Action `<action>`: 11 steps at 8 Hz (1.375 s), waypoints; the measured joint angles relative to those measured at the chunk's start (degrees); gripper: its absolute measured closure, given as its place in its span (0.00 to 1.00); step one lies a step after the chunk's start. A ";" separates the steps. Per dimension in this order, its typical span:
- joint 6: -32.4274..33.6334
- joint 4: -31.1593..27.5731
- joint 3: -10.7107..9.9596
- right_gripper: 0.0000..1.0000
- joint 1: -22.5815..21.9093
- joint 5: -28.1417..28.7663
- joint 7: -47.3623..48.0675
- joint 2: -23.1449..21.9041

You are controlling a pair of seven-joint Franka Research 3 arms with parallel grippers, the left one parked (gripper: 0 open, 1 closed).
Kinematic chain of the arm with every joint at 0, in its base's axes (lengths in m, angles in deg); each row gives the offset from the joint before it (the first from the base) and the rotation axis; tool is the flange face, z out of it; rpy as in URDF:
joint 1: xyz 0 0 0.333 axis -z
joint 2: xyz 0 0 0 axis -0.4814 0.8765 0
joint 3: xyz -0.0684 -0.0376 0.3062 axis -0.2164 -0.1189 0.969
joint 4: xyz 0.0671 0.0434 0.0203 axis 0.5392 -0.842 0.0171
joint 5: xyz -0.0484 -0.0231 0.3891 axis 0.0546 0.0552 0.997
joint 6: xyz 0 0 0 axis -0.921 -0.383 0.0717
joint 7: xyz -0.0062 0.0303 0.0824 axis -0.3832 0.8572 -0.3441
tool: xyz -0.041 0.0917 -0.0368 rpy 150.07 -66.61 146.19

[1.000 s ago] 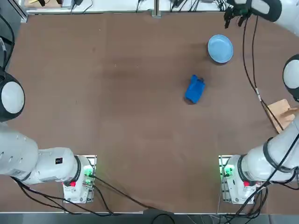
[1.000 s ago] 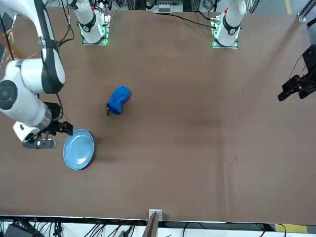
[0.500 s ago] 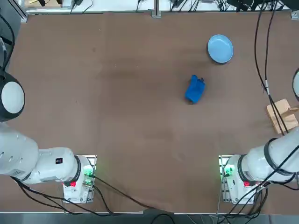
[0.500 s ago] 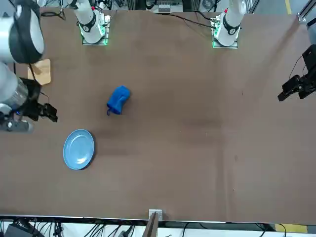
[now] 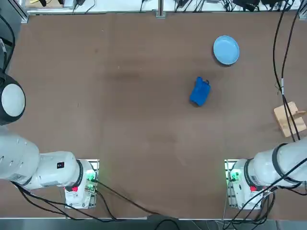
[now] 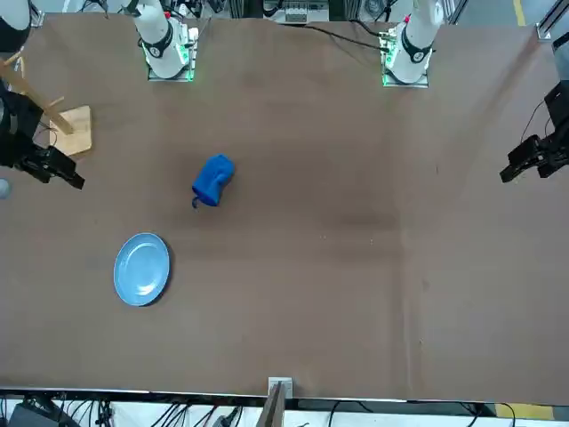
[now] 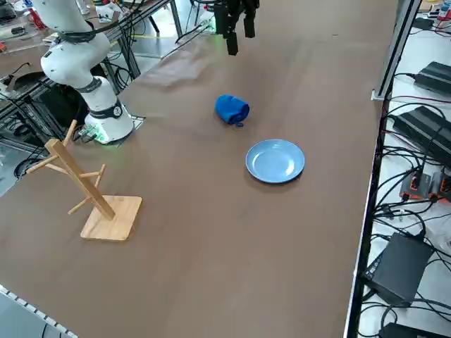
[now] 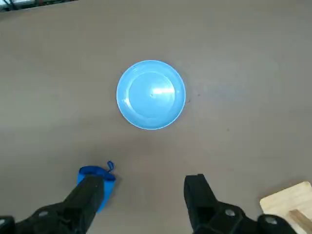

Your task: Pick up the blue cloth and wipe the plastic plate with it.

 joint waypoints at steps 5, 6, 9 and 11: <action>2.35 -0.05 1.52 0.00 -0.37 -1.16 1.27 -0.62; 3.23 -0.03 2.80 0.00 -0.40 -2.27 2.53 -1.19; 4.30 -0.03 3.68 0.00 -0.38 -3.98 3.23 -2.82; 4.32 -0.05 3.52 0.00 -0.28 -4.04 3.23 -2.82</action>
